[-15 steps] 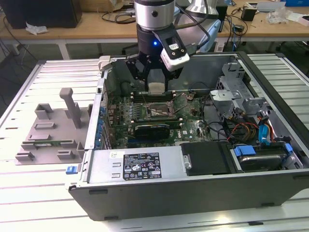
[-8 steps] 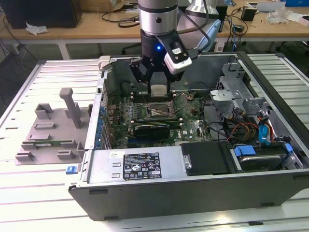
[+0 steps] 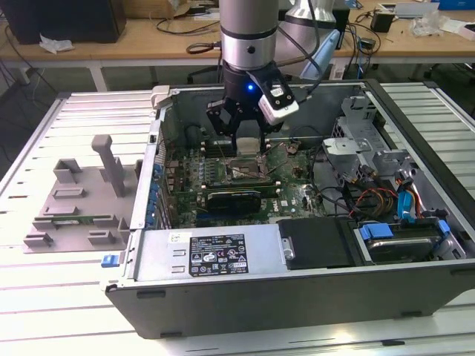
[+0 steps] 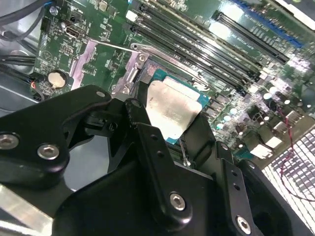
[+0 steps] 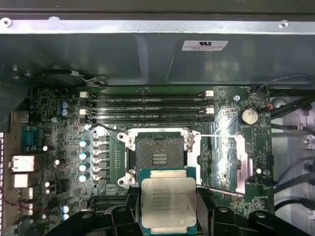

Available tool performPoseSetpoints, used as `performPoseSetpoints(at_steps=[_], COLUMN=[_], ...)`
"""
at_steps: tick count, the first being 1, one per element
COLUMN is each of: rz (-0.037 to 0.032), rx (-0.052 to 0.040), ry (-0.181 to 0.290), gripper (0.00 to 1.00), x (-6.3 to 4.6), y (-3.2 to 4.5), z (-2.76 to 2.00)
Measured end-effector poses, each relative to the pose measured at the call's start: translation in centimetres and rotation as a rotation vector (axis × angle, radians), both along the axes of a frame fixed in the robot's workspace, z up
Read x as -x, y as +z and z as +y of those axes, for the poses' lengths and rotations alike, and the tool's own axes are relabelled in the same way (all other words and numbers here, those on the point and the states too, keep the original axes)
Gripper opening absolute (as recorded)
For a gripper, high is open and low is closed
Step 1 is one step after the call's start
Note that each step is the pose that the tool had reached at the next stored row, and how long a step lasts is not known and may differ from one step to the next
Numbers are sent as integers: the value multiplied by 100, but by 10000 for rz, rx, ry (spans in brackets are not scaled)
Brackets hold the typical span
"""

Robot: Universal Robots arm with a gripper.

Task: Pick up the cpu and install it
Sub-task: 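Pick up the cpu and move it towards the insertion slot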

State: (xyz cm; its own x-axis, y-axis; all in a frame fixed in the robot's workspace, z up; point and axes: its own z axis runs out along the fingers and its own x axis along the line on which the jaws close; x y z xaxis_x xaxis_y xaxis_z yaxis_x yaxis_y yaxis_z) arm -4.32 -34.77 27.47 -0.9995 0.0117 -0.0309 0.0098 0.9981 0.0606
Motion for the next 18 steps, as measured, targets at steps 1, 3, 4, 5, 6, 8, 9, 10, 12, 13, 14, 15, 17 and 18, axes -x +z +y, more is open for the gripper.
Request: performPoseSetpoints(at_steps=[1,3,4,5,6,8,9,10,12,13,14,15,17,18], rz=[-1,0,0,0,-1,2,1,1,0,0,1,1,1,1], rx=[-1,1,0,1,8,38,39,39,38,39,37,38,37,37], ry=[0,0,1,1,1,2,2,0,0,0,0,1,1,0], gripper=[54,54,54,54,54,54,54,54,54,54,54,54,54,54], x=[0,0,0,0,0,-1,-1,0,0,0,0,0,0,0], y=[-20,-98,-137,-156,-173,-187,-187,-188,-189,-189,-190,-190,-191,-192], z=[8,50,73,86,96,100,100,100,100,100,100,100,100,100])
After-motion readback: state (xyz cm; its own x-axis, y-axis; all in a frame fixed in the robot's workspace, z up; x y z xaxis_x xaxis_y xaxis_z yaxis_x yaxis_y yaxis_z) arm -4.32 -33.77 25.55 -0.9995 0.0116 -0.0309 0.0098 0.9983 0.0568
